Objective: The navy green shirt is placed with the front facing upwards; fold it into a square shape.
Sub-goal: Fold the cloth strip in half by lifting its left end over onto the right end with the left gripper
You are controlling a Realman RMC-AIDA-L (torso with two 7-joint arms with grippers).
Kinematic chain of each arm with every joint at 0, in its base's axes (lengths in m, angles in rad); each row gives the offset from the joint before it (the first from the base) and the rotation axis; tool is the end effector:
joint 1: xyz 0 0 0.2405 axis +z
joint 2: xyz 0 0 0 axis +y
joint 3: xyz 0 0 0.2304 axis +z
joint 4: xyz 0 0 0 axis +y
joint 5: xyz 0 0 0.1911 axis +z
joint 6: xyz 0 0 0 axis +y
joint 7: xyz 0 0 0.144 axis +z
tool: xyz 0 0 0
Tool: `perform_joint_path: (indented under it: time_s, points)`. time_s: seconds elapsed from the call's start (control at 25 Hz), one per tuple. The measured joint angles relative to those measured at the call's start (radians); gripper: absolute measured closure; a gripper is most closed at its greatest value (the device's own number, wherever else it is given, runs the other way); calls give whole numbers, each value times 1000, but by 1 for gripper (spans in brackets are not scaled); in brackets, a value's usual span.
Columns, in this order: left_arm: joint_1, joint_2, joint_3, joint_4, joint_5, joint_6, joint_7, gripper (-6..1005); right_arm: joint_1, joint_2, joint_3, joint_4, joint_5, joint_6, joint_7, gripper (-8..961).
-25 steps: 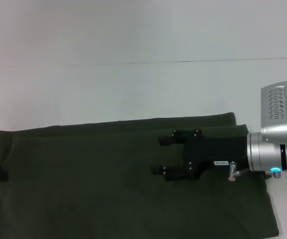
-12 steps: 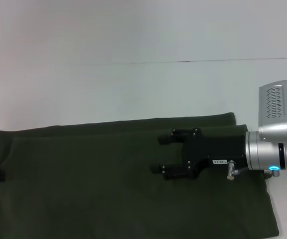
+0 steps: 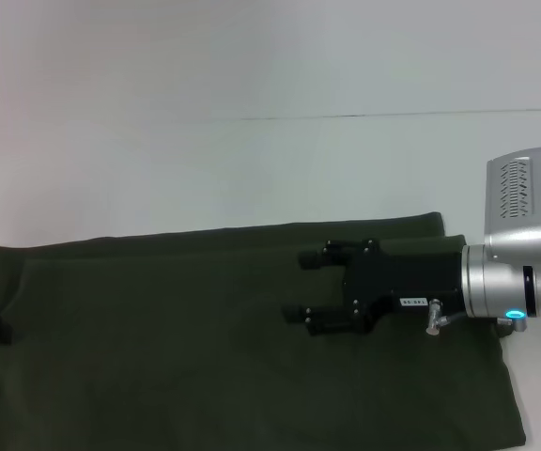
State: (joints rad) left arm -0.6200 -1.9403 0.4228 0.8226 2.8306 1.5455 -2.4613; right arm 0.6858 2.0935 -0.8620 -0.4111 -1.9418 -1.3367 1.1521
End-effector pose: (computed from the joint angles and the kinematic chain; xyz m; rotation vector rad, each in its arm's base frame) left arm -0.3245 0.3059 0.0984 -1.9583 -1.8832 0.0791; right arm 0.2041 0.3192 -0.0489 -2.8526 0.3686 0.5726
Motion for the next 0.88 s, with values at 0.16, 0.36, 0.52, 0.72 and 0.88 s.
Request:
perform_joint_path:
  time_s: [0.16,0.36,0.52,0.72,0.88]
  points:
    - [0,0,-1,-8,0,-7,0,142,0,0,0,0,1,1,0,123]
    - [0,0,-1,-11,0,-9,1,142,0,0,0,0,2,3,0,124]
    - [0,0,0,-11,0,-17,4,142,0,0,0,0,2,5,0,124]
    - [0,0,1,-11,10,-23,14,142,4,0,0,0,1,7,0,124]
    - [0,0,1,-11,12,-24,15,142,6,0,0,0,0,7,0,124]
